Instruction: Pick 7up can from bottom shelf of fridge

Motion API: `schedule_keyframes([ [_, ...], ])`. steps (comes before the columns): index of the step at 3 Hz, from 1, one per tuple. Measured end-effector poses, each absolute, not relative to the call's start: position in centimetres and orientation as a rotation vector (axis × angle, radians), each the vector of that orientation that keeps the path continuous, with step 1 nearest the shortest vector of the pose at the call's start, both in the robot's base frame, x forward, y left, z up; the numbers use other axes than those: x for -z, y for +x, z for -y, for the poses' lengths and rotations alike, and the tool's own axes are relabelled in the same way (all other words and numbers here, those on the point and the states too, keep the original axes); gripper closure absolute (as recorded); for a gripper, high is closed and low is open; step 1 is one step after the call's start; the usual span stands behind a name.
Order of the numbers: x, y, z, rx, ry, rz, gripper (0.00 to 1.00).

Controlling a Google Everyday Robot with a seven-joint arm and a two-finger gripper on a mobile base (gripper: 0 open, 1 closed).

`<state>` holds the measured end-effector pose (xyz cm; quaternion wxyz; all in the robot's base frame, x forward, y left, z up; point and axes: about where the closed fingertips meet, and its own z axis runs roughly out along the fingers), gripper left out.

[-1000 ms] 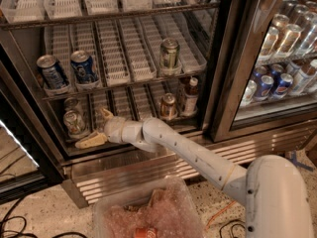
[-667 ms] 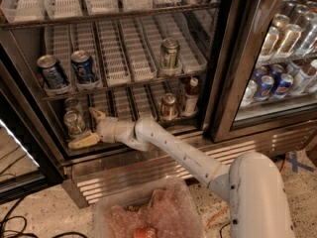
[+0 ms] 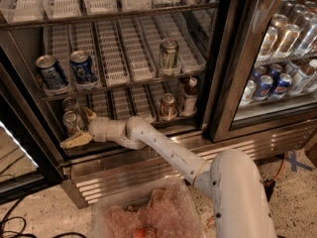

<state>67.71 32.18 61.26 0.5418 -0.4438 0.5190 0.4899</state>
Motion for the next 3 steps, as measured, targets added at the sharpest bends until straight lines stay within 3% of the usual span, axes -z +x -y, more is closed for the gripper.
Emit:
schedule_keyframes([
  [1, -60.92, 67.68, -33.26, -1.182, -1.064, -1.224, 0.0],
  [3, -61.24, 67.66, -33.12, -1.181, -1.073, -1.228, 0.42],
])
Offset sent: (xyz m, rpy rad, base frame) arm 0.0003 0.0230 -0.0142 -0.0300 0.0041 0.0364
